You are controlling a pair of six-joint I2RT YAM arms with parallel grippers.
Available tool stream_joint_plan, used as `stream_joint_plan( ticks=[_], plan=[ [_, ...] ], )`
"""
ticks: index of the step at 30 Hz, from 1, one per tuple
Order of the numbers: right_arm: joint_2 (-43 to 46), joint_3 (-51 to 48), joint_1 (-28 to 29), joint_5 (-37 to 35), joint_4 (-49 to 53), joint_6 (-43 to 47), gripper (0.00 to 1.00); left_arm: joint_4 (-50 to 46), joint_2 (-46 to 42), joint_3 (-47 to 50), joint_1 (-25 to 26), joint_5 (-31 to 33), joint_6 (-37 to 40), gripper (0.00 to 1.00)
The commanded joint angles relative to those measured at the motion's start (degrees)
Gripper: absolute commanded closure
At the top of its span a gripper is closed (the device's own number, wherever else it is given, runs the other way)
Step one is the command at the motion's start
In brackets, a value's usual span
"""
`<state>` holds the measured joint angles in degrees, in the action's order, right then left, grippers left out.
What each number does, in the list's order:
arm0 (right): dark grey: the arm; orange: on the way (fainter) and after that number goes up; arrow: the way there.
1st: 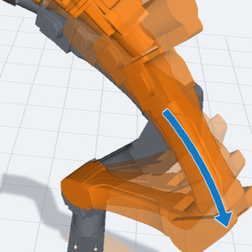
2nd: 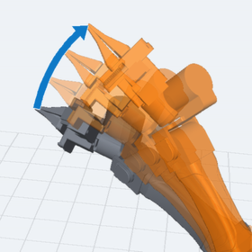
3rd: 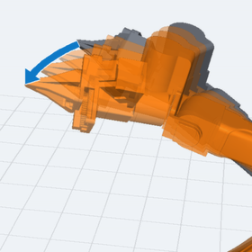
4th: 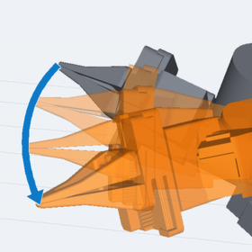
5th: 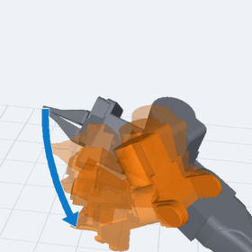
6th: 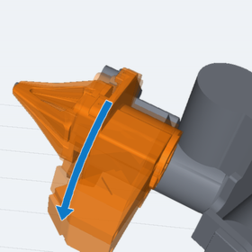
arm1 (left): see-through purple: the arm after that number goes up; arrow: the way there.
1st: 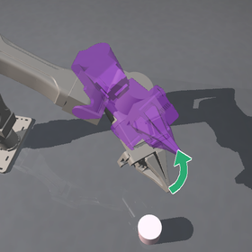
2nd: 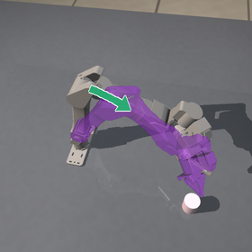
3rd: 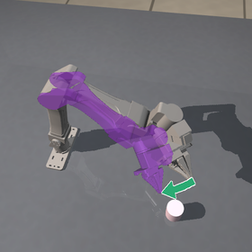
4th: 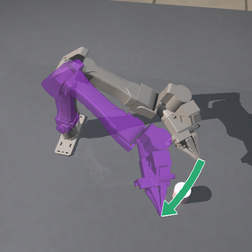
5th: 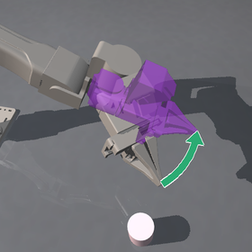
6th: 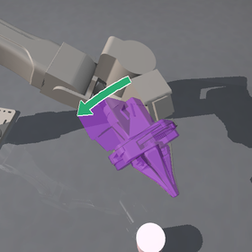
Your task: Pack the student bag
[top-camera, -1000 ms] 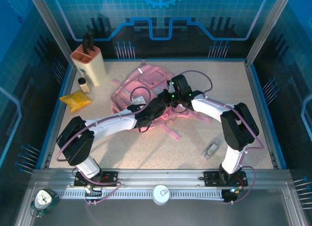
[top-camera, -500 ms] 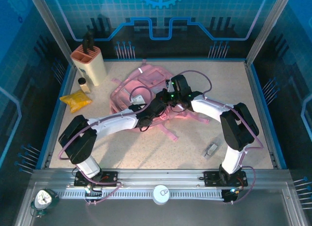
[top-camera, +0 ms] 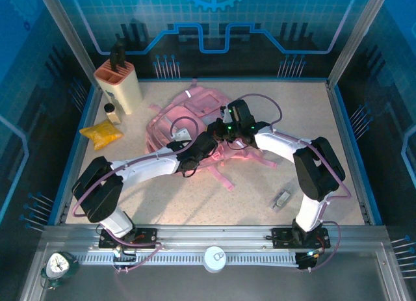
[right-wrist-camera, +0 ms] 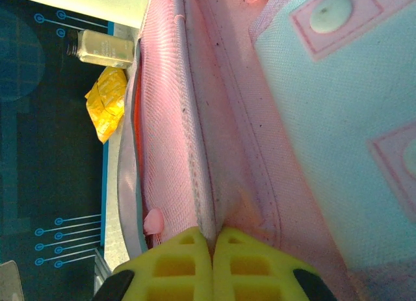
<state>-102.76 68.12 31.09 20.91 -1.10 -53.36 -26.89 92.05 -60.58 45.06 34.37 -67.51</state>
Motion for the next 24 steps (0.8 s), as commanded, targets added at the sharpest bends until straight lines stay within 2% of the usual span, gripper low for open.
stream_joint_plan(
  ticks=[1,4,5,10,13,14,16,17,20,22,24],
  plan=[
    [0.95,1.67,-0.22,-0.22,-3.46,1.25,1.0,1.23,-0.84,0.8,-0.93,-1.39,1.39,0.89],
    [0.68,2.06,-0.8,-0.32,-2.77,1.97,1.0,2.26,-3.23,1.79,-1.49,-2.62,4.2,1.0],
    [0.57,2.17,-1.21,0.19,-2.51,2.29,1.0,3.37,-4.46,2.3,-2.25,-4.16,6.7,1.0],
    [0.58,3.01,-4.69,2.82,-0.09,3.56,1.0,4.56,-11.99,4.98,-8.72,-18.65,24.26,1.0],
    [0.42,4.1,-6.97,4.72,1.7,4.76,1.0,2.71,-12.97,4.79,-12.85,-28.49,36.87,1.0],
    [0.32,4.13,-7.91,5.4,1.67,4.6,1.0,0.07,-12.68,3.5,-13.68,-28.74,39.18,1.0],
    [-0.35,4.99,-10.01,6.94,1.92,4.45,1.0,-6.57,-11.33,0.67,-14.47,-23.27,43.78,1.0],
    [-0.91,5.98,-10.77,7.44,3.1,4.92,1.0,-7.56,-10.68,0.14,-15.12,-22.49,45.5,1.0],
    [-2.18,8.83,-12.18,6.8,5.86,7.03,1.0,-5.22,-9.34,0.02,-16.53,-25.88,49.37,1.0],
    [-4.23,12.03,-12.28,6.28,8.83,9.62,1.0,-2.49,-8.29,-0.6,-16.05,-28.83,49.15,1.0],
    [-7.46,17.18,-12.98,9.59,13.74,12.89,1.0,1.32,-7.32,-1.36,-14.32,-31.47,47.85,1.0]
  ],
)
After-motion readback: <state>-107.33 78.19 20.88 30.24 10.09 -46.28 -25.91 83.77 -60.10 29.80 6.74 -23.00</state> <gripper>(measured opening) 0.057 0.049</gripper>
